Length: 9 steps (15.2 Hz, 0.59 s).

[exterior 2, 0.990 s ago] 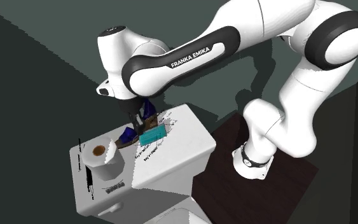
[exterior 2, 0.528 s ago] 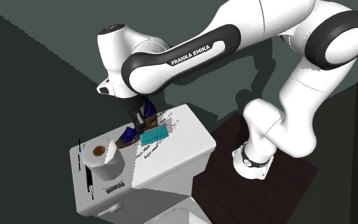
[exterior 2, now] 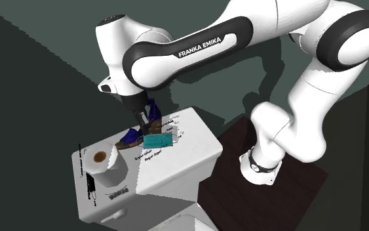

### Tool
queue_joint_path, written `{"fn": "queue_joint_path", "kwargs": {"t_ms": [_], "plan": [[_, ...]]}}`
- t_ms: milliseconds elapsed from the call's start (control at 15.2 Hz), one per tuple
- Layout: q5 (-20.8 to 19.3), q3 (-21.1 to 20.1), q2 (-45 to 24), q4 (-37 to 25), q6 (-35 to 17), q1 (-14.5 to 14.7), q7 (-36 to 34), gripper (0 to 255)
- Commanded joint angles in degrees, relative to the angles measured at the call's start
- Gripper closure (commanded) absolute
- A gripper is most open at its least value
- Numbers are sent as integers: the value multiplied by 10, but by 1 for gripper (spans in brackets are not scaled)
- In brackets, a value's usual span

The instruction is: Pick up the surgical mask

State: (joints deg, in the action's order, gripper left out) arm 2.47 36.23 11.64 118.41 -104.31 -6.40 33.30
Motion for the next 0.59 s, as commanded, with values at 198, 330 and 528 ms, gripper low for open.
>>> {"fn": "queue_joint_path", "kwargs": {"t_ms": [198,330,528], "plan": [[-1,-3,3,-36,39,1,-6,255],[-1,-4,4,-51,54,2,-8,255],[-2,-4,4,-60,63,2,-9,255]]}}
